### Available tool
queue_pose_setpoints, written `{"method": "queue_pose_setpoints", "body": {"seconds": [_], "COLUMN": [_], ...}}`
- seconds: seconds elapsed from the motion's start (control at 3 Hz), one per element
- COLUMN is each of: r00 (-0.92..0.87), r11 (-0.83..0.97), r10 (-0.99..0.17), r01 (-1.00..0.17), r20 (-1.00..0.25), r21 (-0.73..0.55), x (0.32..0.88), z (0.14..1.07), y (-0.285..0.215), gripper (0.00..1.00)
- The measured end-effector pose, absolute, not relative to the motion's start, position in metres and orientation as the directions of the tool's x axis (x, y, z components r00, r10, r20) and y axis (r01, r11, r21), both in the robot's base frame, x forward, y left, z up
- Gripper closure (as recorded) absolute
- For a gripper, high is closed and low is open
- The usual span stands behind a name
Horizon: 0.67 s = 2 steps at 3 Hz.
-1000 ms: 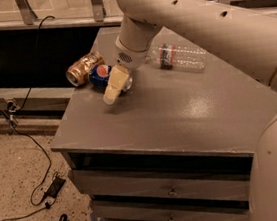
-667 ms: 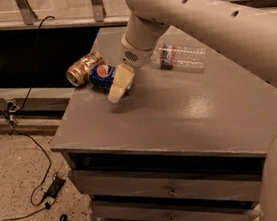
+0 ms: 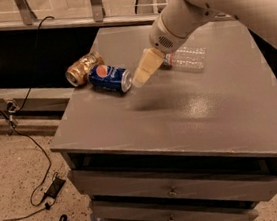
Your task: Move pepsi can near orange can
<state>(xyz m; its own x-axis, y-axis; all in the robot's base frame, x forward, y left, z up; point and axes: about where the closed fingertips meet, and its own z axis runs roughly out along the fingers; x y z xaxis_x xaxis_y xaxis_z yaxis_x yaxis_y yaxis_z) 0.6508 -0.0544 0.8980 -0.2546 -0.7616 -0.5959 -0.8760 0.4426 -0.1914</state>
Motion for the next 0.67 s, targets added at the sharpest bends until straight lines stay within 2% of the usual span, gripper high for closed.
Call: {"method": "queue_pose_setpoints", "body": {"seconds": [0.33, 0.67], "r00": [-0.163, -0.164], "r11": [0.413, 0.413], "r10": [-0.754, -0.754], "r01": [-0.871, -0.871], "r20": [-0.637, -0.637], "r21": [-0.266, -0.266], "x": [0.6539, 0.6539], "z": [0.9359, 0.9358], "y": [-0.0768, -0.0767], "gripper": [0.00, 0.00]}}
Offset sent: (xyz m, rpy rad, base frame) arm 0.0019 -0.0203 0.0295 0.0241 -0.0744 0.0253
